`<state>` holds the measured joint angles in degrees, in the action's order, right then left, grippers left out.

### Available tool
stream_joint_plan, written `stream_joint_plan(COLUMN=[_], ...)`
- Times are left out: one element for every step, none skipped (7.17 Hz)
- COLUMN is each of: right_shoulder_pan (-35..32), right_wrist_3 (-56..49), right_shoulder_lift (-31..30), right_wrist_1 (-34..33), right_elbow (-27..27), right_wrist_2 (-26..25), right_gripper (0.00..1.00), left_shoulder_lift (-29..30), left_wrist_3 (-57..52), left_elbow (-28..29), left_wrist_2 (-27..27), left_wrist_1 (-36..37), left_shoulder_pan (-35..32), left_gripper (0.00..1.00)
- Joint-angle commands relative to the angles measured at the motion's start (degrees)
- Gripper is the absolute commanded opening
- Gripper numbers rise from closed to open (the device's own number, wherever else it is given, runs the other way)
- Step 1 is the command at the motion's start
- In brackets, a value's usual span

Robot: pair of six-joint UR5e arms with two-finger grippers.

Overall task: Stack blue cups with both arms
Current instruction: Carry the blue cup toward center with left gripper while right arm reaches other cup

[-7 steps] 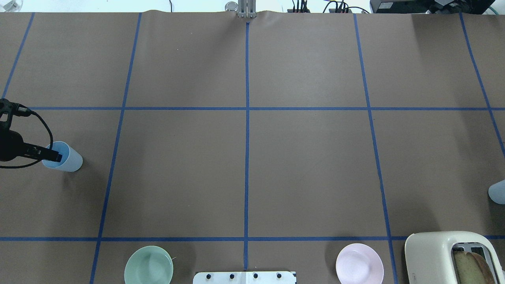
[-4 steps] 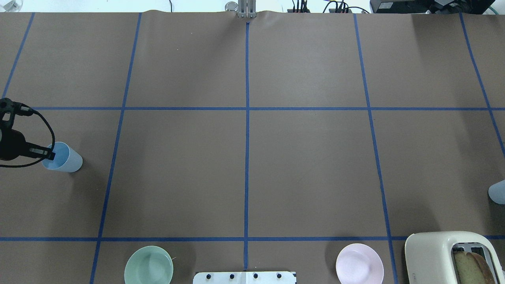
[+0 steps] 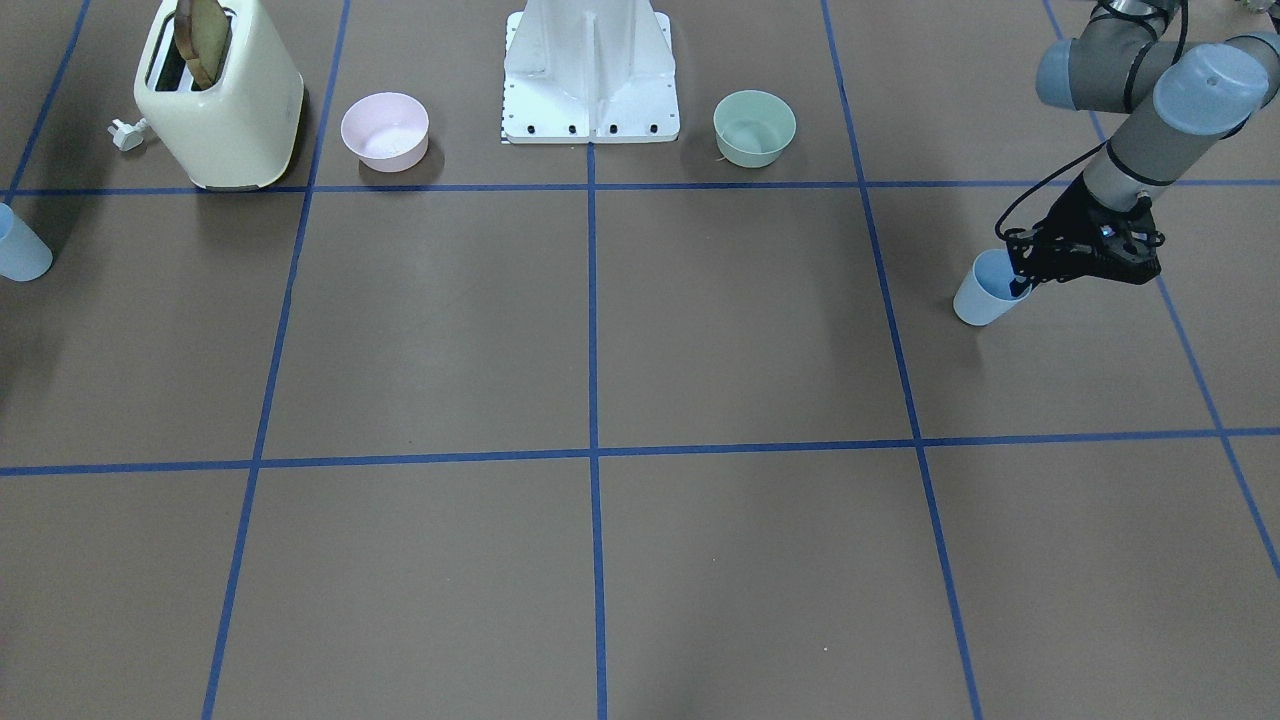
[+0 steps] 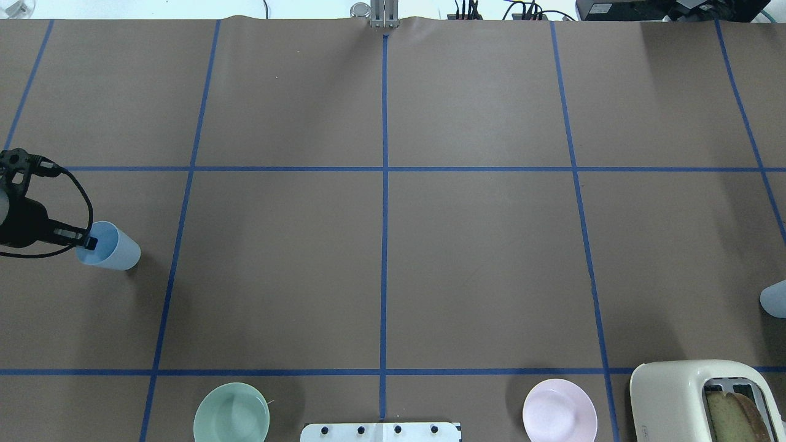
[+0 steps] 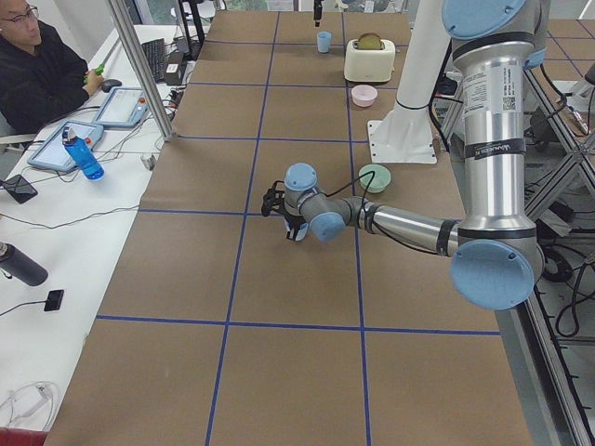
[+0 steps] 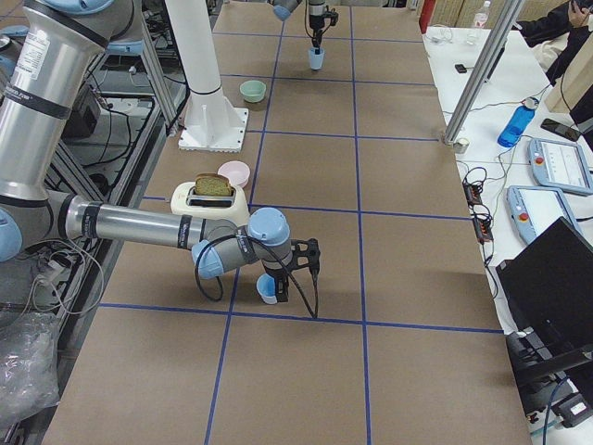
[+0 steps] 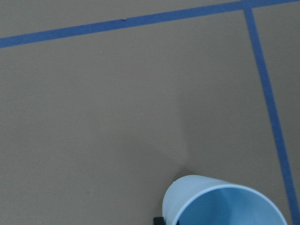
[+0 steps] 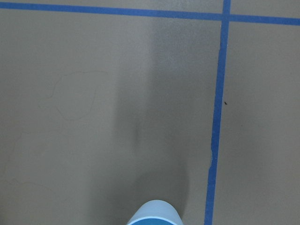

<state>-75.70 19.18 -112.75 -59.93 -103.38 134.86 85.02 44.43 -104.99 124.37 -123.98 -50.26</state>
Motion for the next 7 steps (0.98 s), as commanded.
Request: stream_joint_plan(right_shoulder_pan=[0.73, 1.17, 1.69, 2.31, 2.75, 3.19, 3.80], right_wrist_3=[-0.71, -0.81, -0.81, -0.72, -0.72, -0.81, -0.72], right_shoulder_lift=[-0.27, -0.27, -0.36, -0.45, -0.36, -0.36, -0.36], right_wrist_1=[0.25, 0.42, 1.03, 1.82, 2.09, 2.18, 3.49], right_elbow=[1.25, 2.04, 2.39, 3.18, 3.62, 4.24, 5.37], right_wrist_2=[-0.47, -0.47, -0.47, -0.47, -0.56, -0.56, -0.56], right_gripper=[0.91, 0.91, 0.91, 0.91, 0.91, 0.91, 0.91], left_shoulder_lift=[8.10, 13.02, 18.12, 22.60, 25.61, 27.90, 29.14], left_wrist_3=[0.48, 0.92, 3.53, 4.86, 5.05, 5.05, 5.14], left_elbow=[-7.47, -8.99, -8.83, -8.57, -8.65, -8.30, -7.86], left_wrist_2=[1.40, 1.31, 1.31, 1.31, 1.31, 1.40, 1.40], left_wrist_1=[18.32, 25.12, 29.88, 34.02, 37.37, 39.40, 40.12], left_shoulder_pan=[-0.45, -0.45, -0.10, -0.10, -0.01, 0.08, 0.08], left_gripper=[0.00, 0.00, 0.00, 0.00, 0.00, 0.00, 0.00])
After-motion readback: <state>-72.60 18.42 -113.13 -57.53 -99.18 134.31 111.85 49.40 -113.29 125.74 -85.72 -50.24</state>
